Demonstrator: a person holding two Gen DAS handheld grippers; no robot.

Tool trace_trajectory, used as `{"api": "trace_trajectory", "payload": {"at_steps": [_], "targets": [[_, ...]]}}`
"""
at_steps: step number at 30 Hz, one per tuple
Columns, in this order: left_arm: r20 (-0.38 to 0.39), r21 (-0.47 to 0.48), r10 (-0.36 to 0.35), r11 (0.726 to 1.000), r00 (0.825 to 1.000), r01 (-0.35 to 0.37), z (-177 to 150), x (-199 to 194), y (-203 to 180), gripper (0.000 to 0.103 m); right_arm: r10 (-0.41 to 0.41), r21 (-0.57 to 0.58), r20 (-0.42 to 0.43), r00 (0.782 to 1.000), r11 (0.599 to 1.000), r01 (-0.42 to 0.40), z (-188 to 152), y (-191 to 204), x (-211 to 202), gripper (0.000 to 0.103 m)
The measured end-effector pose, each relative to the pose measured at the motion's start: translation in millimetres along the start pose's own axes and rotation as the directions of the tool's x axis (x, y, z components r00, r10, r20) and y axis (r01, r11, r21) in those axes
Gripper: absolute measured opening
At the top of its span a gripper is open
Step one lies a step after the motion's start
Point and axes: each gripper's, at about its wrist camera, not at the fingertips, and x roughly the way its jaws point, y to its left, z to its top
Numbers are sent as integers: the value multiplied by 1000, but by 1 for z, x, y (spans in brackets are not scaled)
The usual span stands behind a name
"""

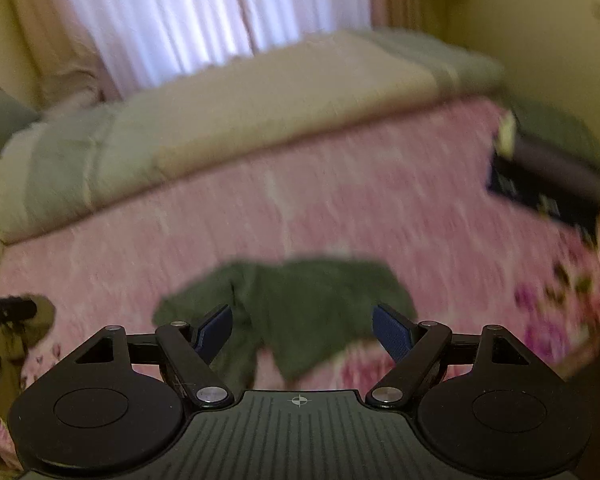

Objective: Fold clothes

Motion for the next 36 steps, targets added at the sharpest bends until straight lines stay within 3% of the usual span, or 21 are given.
{"api": "trace_trajectory", "payload": {"at_steps": [4, 10, 17, 24, 36], "targets": [[-11, 71, 2, 997, 1000, -1, -18, -16, 2, 30, -9, 7, -69, 998, 1000, 10, -38, 17, 1, 81], [-33, 92, -8, 996, 999, 12, -34, -34, 22, 33, -41, -102, -88, 995, 994, 32, -79, 67, -10, 81], [-77, 101, -1, 995, 997, 9, -64, -42, 38, 33, -66, -64, -142, 988, 996, 58, -119, 84, -13, 81], [-73, 123, -3, 992, 997, 12, -73, -50, 45, 34, -83, -55, -143, 986, 996, 75, -134, 97, -20, 81], [-52, 121, 4, 993, 999, 2, -67, -50, 42, 37, -77, -93, -125, 989, 994, 65, -125, 104, -17, 81]]}}
